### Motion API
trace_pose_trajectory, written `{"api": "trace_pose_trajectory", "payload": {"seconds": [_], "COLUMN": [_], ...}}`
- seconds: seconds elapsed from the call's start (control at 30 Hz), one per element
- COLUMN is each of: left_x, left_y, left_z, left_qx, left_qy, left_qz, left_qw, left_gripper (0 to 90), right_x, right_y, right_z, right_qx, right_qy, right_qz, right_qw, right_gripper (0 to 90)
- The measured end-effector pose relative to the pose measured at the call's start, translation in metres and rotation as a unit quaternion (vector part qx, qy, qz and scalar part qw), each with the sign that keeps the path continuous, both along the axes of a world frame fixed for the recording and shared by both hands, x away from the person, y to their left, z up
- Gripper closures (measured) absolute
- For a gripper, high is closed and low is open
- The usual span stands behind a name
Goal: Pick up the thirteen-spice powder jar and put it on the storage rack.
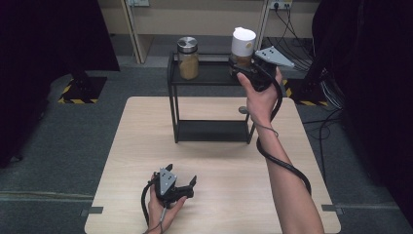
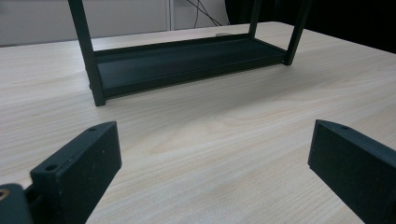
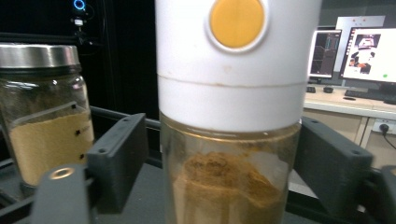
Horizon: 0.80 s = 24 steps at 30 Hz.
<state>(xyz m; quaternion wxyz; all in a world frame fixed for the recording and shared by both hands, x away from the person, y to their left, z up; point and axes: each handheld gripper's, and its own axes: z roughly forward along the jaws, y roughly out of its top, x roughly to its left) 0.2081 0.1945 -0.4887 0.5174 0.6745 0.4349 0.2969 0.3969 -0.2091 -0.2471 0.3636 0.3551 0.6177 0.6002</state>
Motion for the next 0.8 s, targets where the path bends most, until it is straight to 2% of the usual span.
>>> {"api": "trace_pose_trajectory", "payload": {"seconds": [0.07,0.17,0.5,0.8], "left_x": [0.000,0.000,0.000,-0.001], "left_y": [0.000,0.000,0.000,0.000], "left_z": [0.000,0.000,0.000,-0.001], "left_qx": [0.000,0.000,0.001,-0.001], "left_qy": [0.000,-0.001,0.000,-0.002], "left_qz": [0.000,0.000,0.000,0.001], "left_qw": [1.0000,1.0000,1.0000,1.0000], "left_gripper": [1.9,1.9,1.9,1.9], "right_x": [-0.002,-0.004,-0.005,-0.013], "right_y": [0.003,0.006,0.002,-0.003], "right_z": [0.000,0.000,-0.001,-0.002], "right_qx": [0.005,0.006,0.003,-0.003], "right_qy": [-0.001,-0.005,-0.010,-0.020], "right_qz": [-0.007,-0.013,0.004,0.013], "right_qw": [1.0000,0.9999,0.9999,0.9997], "right_gripper": [8.2,5.1,4.2,3.4]}}
